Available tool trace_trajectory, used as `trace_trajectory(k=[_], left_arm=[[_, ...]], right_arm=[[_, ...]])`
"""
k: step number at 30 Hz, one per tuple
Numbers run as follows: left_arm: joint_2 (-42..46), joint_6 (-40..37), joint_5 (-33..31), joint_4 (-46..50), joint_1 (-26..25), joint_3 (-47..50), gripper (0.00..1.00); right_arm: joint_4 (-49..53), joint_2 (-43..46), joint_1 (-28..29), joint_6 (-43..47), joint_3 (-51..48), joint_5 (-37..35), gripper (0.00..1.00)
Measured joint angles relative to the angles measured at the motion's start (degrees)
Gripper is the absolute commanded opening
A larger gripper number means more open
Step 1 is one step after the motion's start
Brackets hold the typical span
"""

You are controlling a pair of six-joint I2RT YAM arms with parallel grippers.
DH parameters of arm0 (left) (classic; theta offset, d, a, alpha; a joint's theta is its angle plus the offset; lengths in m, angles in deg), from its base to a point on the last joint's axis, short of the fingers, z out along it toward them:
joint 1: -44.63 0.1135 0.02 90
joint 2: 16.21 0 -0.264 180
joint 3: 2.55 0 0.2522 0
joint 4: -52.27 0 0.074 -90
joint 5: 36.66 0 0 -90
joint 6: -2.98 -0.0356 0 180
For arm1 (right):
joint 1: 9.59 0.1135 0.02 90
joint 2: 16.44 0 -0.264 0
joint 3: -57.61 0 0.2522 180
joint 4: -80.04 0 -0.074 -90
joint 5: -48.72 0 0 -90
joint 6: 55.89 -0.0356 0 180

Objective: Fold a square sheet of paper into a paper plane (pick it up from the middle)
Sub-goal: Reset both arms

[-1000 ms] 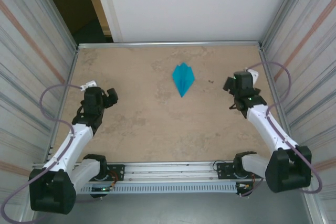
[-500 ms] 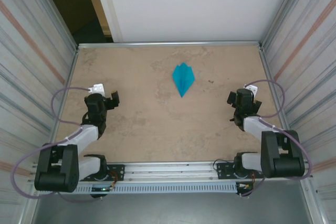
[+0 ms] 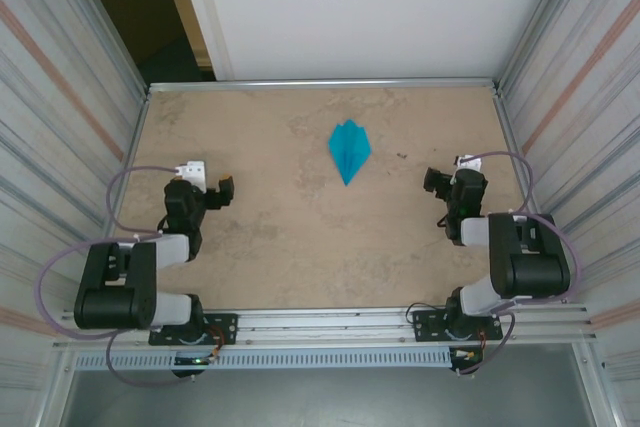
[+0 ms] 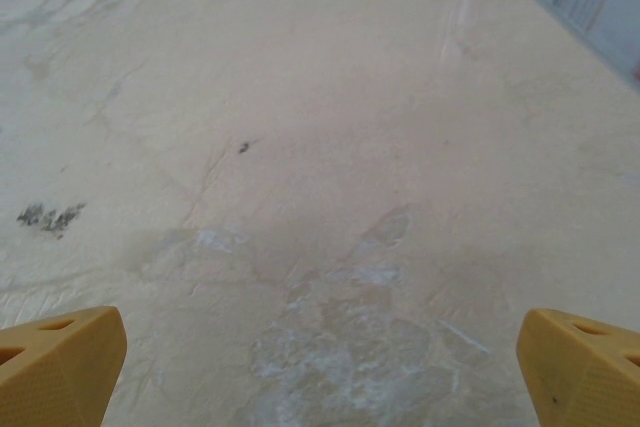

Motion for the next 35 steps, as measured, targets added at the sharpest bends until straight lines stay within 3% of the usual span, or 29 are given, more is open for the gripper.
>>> trace_trajectory(k=[6, 35], left_arm=[[-8.0, -0.02, 0.31, -1.9, 0.5, -2.82, 0.99], [-8.33, -1.64, -0.46, 0.24, -0.74, -6.32, 0.99]], right_arm=[[-0.81, -1.14, -0.02, 0.02, 0.02, 1.29, 0.99], [-1.22, -1.14, -0.02, 0.02, 0.07, 1.46, 0.99]])
